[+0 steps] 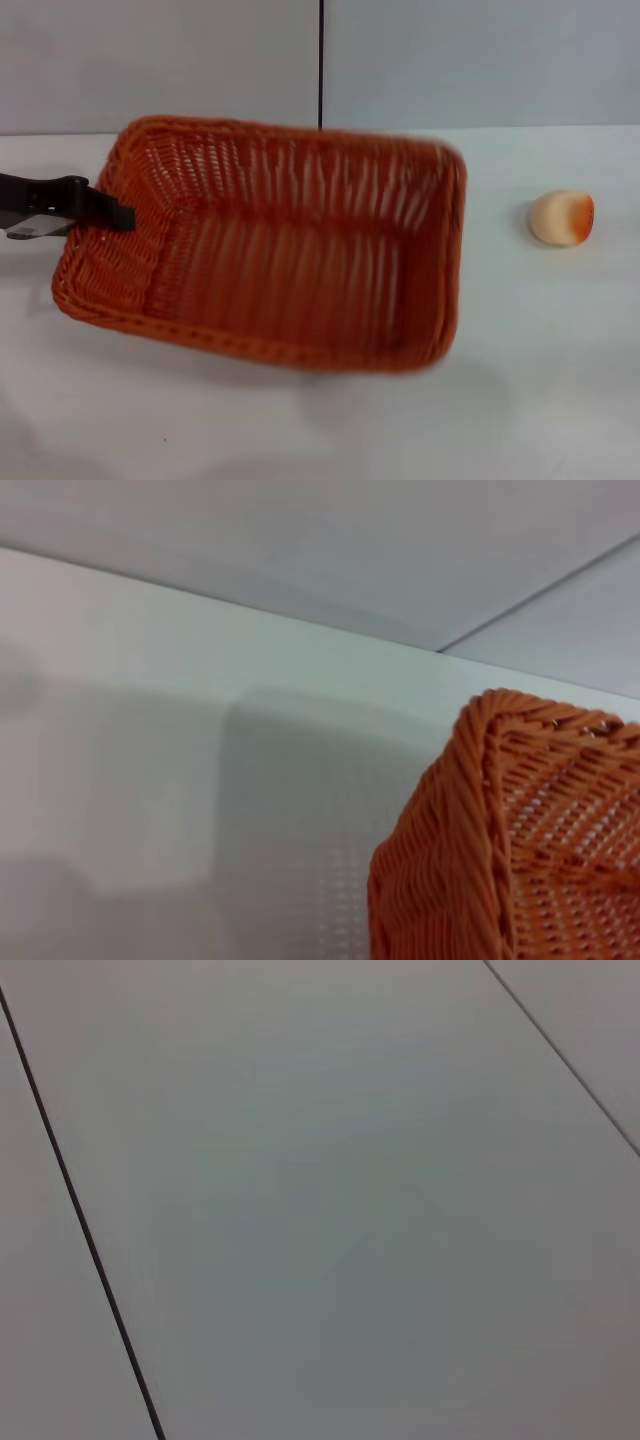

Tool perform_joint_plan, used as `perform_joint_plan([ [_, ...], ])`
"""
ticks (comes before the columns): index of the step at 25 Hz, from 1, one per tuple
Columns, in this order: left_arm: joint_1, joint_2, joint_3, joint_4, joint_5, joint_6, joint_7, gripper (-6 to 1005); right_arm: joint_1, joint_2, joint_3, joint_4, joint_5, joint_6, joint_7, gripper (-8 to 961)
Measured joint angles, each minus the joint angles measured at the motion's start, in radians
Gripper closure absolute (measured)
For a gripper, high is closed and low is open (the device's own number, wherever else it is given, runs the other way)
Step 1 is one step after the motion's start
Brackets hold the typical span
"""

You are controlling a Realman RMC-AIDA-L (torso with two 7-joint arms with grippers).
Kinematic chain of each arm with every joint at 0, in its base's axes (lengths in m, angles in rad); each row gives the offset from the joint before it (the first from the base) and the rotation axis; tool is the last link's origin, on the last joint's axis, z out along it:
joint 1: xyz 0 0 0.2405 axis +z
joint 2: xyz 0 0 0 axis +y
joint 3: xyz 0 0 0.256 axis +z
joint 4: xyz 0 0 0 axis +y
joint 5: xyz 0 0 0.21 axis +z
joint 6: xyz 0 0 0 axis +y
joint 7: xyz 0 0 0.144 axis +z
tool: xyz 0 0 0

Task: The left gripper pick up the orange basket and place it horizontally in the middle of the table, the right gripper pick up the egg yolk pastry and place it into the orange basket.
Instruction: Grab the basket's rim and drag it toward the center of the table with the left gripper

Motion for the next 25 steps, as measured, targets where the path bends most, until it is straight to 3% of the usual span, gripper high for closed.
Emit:
perform_joint_plan([
  [6, 0.001, 0.002, 0.007, 0.001, -0.020, 0.021, 0.004, 792, 0.000, 0.001, 0.000, 0.001, 0.000, -0.001, 0.000, 301],
  [17, 0.010, 0.006, 0.024, 0.039, -0.031, 0.067, 0.010, 364, 0.008, 0.002, 0.000, 0.002, 0.000, -0.003, 0.000, 300],
  [25, 0.006, 0.014, 0.029, 0.032, -0.041, 0.120, 0.018, 341, 0.016, 0.000, 0.000, -0.004, 0.000, 0.001, 0.000, 300],
])
